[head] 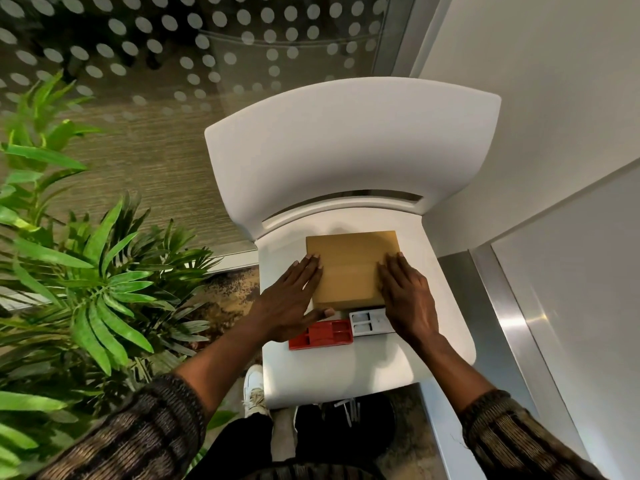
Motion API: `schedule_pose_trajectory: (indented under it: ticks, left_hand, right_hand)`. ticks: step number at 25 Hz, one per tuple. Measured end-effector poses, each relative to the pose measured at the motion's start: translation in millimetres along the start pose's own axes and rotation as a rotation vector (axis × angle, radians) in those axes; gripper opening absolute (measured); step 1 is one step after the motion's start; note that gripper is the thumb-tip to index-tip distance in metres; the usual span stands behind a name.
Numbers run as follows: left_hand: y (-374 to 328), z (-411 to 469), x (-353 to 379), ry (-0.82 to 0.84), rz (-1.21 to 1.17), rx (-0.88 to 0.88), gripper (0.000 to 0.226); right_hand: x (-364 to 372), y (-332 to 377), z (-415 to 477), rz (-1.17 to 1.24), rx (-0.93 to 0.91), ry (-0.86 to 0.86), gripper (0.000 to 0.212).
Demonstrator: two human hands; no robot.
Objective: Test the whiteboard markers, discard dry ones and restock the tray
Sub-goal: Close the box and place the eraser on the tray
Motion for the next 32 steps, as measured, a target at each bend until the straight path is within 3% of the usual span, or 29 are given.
schedule_pose_trajectory:
  ticks: [6, 14, 19, 22, 26, 32]
  left_hand:
    - [-4, 8, 9, -0.027, 0.092, -0.016, 0.110]
    - [-11, 6, 12, -0.046, 0.219, -0.051, 0.110]
    - [-17, 5, 12, 0.008, 0.282, -0.092, 0.111]
    - [-20, 4, 7, 0.012, 0.243, -0.082, 0.109]
    - [-18, 0, 4, 0.025, 0.204, -0.090, 0.104]
    - [-28, -12, -2, -0.058, 0.174, -0.040, 0.103]
  right_hand:
    - [5, 3, -4, -0.043, -0.026, 0.104, 0.074]
    - [20, 2, -3, -0.290, -0.048, 0.250, 0.081]
    - [18, 7, -5, -0.313, -0.053, 0.257, 0.085]
    - [7, 14, -9, -0.236, -0.045, 0.157, 0.083]
    - [-18, 19, -24, 0.030, 0.021, -0.095, 0.063]
    - [-22, -7, -84, 0.336, 0.334, -0.392, 0.039]
Point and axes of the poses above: each hand's wrist, its own z-axis towards the middle knuckle, its own x-axis out of the palm, y = z × x, the point moved 8 cm from there along z, towards the middle knuckle, and after that the axes turned 5 degrees about y, right-handed, at the moved point
